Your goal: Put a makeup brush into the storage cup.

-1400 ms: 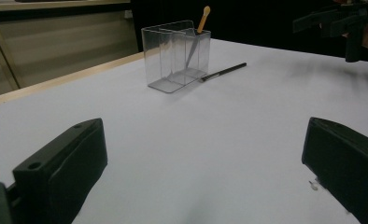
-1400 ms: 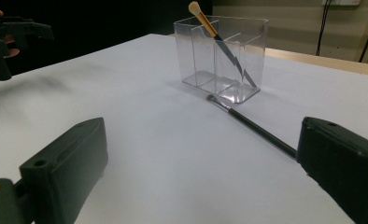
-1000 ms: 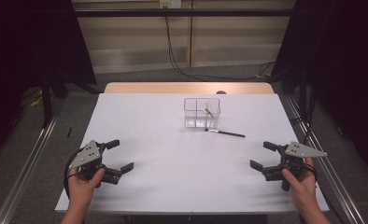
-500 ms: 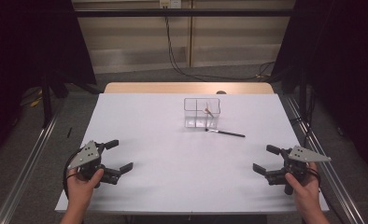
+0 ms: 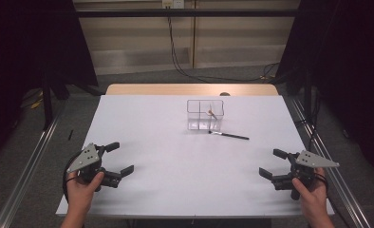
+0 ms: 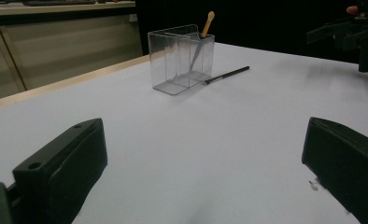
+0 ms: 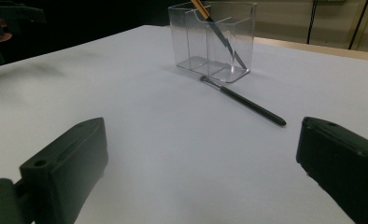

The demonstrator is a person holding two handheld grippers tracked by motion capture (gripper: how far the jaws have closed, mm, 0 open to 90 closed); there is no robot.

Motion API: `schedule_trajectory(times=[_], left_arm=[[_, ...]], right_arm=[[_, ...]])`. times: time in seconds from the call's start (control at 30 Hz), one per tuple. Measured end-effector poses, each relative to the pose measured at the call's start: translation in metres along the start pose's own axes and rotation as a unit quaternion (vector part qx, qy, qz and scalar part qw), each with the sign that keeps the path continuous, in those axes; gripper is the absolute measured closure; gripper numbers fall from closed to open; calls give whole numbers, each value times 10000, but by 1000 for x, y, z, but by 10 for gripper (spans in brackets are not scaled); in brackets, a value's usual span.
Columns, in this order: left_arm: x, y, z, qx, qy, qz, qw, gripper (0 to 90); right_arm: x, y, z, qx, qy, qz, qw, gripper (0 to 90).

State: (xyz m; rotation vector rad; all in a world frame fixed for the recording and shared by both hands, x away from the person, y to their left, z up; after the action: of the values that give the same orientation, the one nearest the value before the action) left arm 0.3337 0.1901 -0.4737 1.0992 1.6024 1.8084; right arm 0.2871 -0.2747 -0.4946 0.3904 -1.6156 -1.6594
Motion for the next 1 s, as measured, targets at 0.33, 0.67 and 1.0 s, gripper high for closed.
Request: schedule_trajectory(times=[0.33, 0.67, 1.0], left_arm=[[4, 0, 1, -25, 44, -15, 10000, 1], [2, -1, -1, 10, 17, 1, 10000, 1], [1, 0, -1, 23, 1, -20, 10000, 2]], right_arm=[[-2, 0, 1, 16, 14, 35, 10000, 18], [-4, 2, -1, 45, 24, 37, 10000, 18], [-11, 8, -5, 45, 9, 38, 10000, 18]])
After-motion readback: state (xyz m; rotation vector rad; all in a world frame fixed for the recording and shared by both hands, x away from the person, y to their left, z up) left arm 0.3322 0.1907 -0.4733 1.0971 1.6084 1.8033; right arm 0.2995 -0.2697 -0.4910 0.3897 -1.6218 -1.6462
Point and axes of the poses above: each handheld gripper's, and its own axes: x roughly backward along the jaws, y roughly out of its top, z roughly to its left, the point moved 9 cm from there along -x, roughly forward along the jaws, and after that the axes turned 4 degrees about y, right-handed, at the moved point
